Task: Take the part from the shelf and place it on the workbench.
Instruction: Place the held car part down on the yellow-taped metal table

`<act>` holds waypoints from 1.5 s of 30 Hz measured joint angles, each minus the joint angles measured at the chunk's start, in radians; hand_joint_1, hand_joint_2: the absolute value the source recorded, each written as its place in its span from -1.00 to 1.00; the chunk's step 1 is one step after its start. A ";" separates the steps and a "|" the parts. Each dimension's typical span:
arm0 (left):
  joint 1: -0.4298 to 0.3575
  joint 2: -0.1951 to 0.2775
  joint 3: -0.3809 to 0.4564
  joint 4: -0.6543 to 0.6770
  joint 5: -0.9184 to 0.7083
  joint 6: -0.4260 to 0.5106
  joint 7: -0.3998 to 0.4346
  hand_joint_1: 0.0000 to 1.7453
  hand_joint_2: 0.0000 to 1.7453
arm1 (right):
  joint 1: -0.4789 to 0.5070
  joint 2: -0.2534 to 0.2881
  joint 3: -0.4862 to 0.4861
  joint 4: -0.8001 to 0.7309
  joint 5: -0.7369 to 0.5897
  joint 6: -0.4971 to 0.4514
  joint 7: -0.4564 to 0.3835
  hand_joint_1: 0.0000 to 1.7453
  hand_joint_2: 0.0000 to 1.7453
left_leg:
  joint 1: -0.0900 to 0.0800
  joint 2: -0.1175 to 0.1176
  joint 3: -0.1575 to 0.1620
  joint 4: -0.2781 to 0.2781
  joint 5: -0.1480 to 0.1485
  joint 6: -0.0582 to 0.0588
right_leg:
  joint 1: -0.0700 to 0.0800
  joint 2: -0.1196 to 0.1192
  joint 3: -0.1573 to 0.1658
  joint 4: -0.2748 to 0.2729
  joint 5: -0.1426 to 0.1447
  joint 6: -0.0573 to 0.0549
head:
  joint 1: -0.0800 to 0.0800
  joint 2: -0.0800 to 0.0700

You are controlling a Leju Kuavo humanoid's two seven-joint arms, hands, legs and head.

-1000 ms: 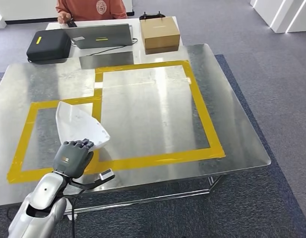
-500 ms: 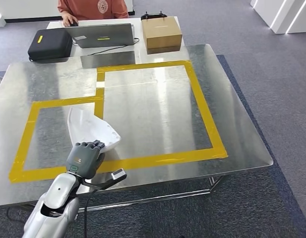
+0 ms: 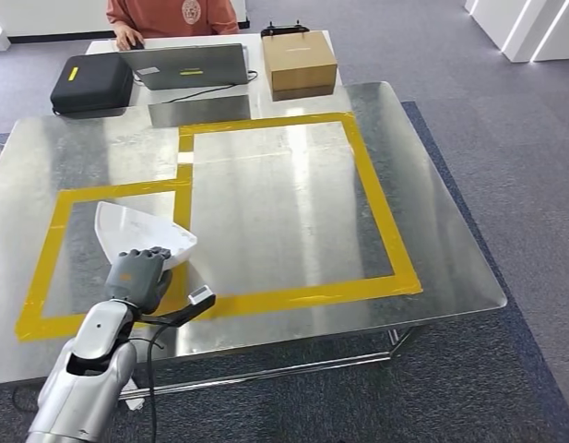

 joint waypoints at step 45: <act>0.037 -0.013 0.158 -0.182 0.248 -0.053 -0.049 -1.00 -1.00 | 0.020 0.000 0.086 -0.007 -0.002 -0.072 0.022 -1.00 -1.00 | 0.005 0.003 0.012 -0.017 0.006 0.034 | -0.008 -0.005 -0.077 0.166 -0.099 0.030 | 0.007 0.000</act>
